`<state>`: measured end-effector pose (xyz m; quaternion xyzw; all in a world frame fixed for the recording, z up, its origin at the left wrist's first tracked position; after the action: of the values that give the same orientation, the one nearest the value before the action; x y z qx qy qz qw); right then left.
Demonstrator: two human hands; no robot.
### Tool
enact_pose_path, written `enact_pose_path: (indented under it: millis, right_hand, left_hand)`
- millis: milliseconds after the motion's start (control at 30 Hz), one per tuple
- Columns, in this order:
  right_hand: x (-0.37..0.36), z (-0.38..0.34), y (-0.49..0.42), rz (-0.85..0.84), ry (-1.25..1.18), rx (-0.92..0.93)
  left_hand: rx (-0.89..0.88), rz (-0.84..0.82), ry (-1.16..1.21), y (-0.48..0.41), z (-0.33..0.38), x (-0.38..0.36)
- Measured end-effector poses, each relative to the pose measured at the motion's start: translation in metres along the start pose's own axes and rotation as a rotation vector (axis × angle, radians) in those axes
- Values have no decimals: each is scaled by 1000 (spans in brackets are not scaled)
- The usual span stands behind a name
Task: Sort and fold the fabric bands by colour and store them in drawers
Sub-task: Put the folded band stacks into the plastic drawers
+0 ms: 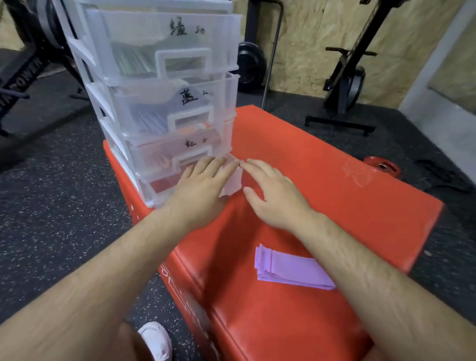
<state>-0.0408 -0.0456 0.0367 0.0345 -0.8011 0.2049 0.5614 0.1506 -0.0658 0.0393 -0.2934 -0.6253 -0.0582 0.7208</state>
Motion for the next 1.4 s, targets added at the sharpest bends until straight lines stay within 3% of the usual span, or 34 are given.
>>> enact_pose_path:
  millis: [133, 300, 467, 633, 800, 967, 1100, 1200, 1400]
  right_hand:
    - [7, 31, 67, -101, 31, -110]
    - [7, 65, 129, -347, -19, -281]
    - [3, 83, 167, -472, 23, -356]
    - [0, 75, 171, -330, -132, -377]
    - [2, 75, 157, -340, -216, -486]
    - [20, 62, 137, -178, -332, -362]
    - [31, 56, 121, -45, -369, -266]
    - [32, 48, 105, 32, -456, -236]
    - [10, 25, 65, 147, -499, -187]
  left_hand:
    - [-160, -94, 38, 5, 43, -16]
    - [-364, -287, 85, 23, 102, -49]
    - [-414, -480, 61, 41, 138, -73]
    - [-363, -504, 54, 45, 144, -75]
    - [-283, -508, 184, 44, 134, -78]
    - [-121, -558, 337, 34, 123, -68]
    - [101, -581, 744, 24, 102, -47]
    - [75, -463, 685, 24, 82, -30]
    - [204, -415, 688, 34, 32, -8]
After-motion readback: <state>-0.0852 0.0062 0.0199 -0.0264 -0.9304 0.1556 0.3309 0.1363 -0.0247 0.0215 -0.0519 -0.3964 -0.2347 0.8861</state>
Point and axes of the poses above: each hand's wrist, its own y-axis away from the middle knuckle, its own x-axis out of the back of the hand, z = x × y, the point moved 1 cm from there along -y, towards the middle knuckle, and after that the axes turned 4 degrees about x, right-handed, at the moved point
